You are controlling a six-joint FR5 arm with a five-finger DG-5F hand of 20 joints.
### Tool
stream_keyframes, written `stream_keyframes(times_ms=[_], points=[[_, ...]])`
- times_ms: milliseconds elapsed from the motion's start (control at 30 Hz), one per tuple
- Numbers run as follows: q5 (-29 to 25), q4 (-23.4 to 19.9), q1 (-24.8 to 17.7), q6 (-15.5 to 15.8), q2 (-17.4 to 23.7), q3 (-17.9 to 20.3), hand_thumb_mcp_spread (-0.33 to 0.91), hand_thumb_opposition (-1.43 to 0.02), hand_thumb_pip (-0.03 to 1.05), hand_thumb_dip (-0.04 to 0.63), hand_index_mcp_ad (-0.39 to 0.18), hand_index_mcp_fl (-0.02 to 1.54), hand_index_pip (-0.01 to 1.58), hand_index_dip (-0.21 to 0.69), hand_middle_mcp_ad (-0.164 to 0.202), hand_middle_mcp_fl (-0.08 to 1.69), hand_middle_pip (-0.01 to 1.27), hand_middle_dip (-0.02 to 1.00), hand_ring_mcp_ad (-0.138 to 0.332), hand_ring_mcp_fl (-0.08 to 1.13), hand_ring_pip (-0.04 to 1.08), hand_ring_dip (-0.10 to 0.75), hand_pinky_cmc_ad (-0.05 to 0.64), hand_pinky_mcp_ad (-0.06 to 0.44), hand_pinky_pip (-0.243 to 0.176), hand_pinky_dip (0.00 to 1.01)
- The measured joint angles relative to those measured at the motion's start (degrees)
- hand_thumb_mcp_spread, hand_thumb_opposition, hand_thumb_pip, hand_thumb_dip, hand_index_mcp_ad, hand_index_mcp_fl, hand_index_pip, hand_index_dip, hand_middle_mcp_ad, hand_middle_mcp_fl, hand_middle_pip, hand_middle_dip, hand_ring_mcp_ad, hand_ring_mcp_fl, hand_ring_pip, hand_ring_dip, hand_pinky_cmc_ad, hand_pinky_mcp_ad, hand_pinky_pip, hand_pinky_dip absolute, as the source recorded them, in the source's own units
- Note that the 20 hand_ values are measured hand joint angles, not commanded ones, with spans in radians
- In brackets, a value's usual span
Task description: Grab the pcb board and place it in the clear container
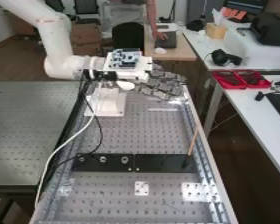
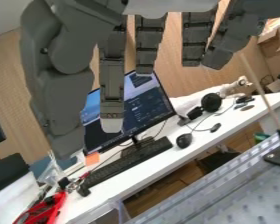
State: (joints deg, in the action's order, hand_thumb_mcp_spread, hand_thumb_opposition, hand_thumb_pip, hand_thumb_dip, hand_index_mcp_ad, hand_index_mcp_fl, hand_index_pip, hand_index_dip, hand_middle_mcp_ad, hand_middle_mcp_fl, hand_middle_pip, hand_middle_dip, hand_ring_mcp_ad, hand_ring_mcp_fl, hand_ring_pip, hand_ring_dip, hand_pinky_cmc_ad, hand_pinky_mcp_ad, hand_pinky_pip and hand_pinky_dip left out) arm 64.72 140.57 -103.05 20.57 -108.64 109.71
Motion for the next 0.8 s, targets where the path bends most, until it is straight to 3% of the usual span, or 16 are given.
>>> stream_keyframes(times_ms=[333,800], points=[[-3.4,3.5,2.8,6.8,11.4,8.3,0.56,-0.76,0.29,0.180,-0.152,0.51,0.69,0.202,-0.010,0.13,0.13,0.17,0.199,0.05,0.10,0.075,0.340,0.166,-0.044,0.20],[0.1,9.8,6.1,12.5,19.5,10.4,0.50,-0.75,0.32,0.162,-0.152,0.51,0.59,0.188,-0.010,0.13,0.13,0.17,0.201,0.05,0.10,0.072,0.340,0.166,-0.044,0.20]])
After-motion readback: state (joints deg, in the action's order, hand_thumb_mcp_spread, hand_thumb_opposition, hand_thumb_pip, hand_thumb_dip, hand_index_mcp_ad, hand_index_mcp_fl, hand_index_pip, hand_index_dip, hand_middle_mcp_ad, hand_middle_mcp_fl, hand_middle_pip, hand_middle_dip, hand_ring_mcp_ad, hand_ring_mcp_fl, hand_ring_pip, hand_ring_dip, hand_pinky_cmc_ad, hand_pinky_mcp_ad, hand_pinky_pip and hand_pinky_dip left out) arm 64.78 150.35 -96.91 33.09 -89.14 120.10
